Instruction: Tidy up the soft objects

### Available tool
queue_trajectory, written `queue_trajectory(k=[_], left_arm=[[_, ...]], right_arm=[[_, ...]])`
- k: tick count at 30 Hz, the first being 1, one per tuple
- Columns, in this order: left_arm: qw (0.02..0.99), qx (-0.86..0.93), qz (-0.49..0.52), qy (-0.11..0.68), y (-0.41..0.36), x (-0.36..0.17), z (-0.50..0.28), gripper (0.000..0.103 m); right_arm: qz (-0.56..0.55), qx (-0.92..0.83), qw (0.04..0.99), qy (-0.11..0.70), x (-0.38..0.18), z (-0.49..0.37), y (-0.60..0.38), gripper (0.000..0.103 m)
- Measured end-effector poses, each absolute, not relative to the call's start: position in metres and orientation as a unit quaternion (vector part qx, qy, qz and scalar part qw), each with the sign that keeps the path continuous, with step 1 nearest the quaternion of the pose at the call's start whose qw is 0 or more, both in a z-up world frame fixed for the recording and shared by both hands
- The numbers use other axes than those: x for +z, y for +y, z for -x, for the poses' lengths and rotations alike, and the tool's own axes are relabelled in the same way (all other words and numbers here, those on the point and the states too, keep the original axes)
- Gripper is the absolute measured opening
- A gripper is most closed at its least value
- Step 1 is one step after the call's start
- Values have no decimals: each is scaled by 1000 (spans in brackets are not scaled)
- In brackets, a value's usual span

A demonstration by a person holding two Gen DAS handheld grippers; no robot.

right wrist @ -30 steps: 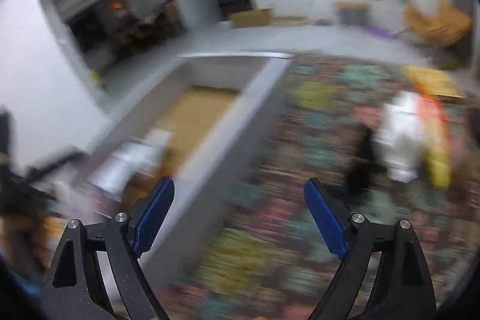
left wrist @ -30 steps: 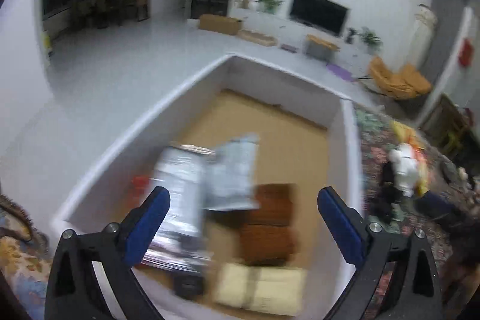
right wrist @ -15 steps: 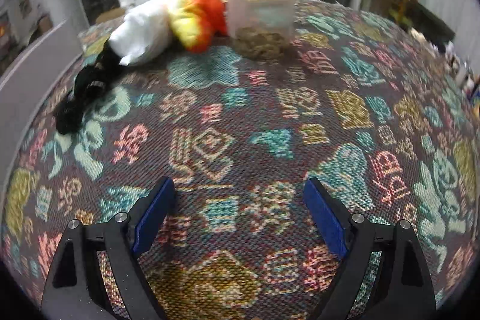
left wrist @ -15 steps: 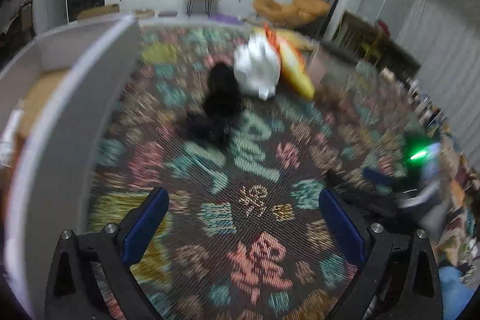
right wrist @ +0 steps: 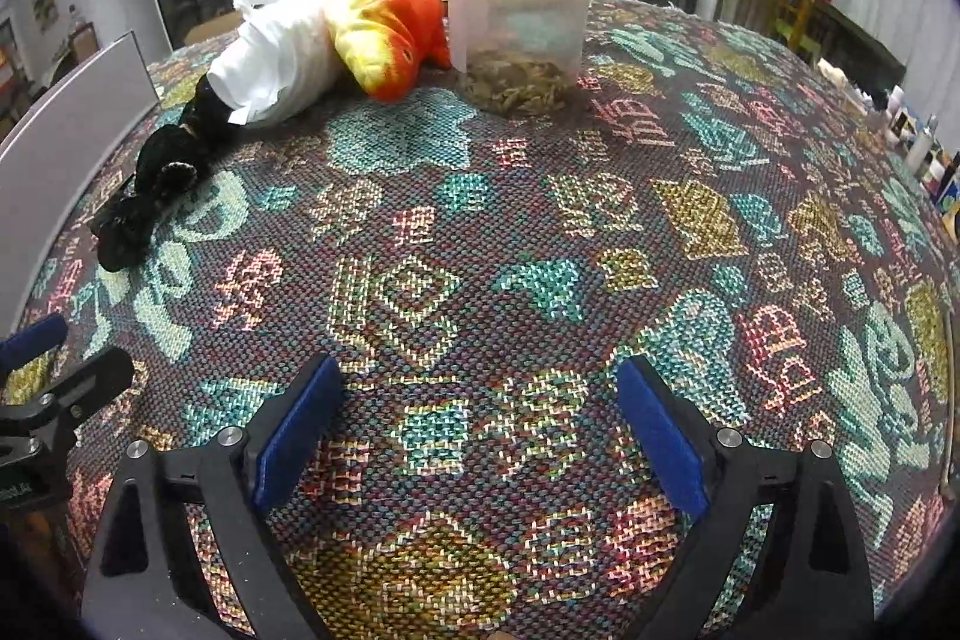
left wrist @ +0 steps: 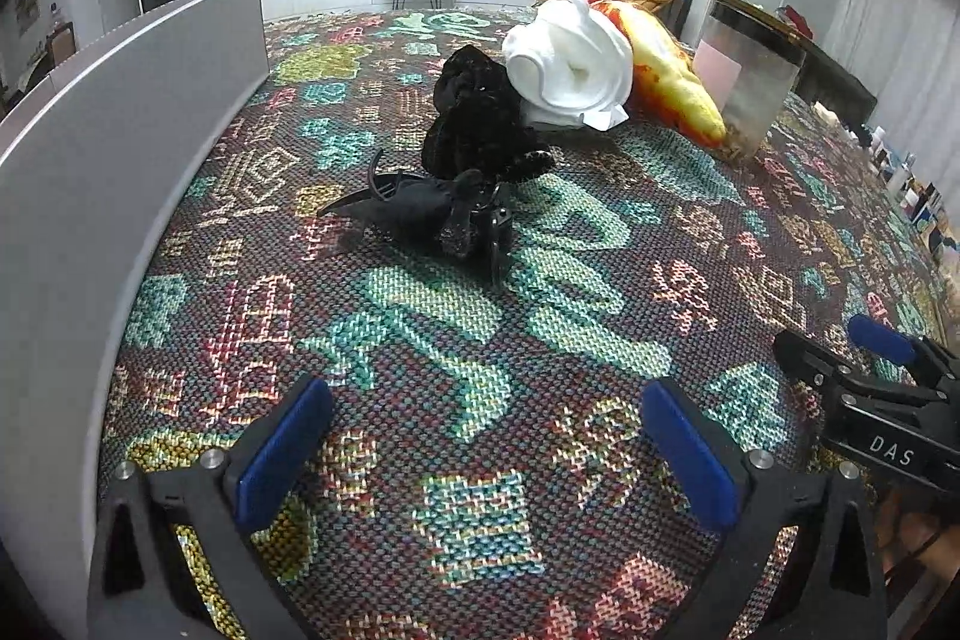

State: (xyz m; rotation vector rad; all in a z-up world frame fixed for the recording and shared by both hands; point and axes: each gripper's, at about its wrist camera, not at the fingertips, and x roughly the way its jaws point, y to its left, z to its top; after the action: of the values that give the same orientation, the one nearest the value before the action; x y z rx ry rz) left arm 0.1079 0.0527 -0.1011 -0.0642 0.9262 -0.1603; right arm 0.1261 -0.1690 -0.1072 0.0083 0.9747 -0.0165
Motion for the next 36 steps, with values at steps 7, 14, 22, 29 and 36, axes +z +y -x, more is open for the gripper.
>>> queue_trajectory(k=[7,14,22,29,36], left_arm=[[890,-66,9,451,46,-100,-108,103],[889,-63,3,453,44,-100,-108,103],[889,-61,-2,454,43,-100,-108,103],[889,-60,-5,455,43,-100,-108,103],[889,-60,-4,454,42,-100,-108,103]], right_arm=[[-5,-8,884,468,-107,-126,-169,96],[-5,-8,884,468,-107,-126,-169,96],[-5,-8,884,468,-107,-126,-169,96],[-5,-8,883,468,-107,-126,-169,97],[-5,-8,884,468,-107,-126,-169,97]])
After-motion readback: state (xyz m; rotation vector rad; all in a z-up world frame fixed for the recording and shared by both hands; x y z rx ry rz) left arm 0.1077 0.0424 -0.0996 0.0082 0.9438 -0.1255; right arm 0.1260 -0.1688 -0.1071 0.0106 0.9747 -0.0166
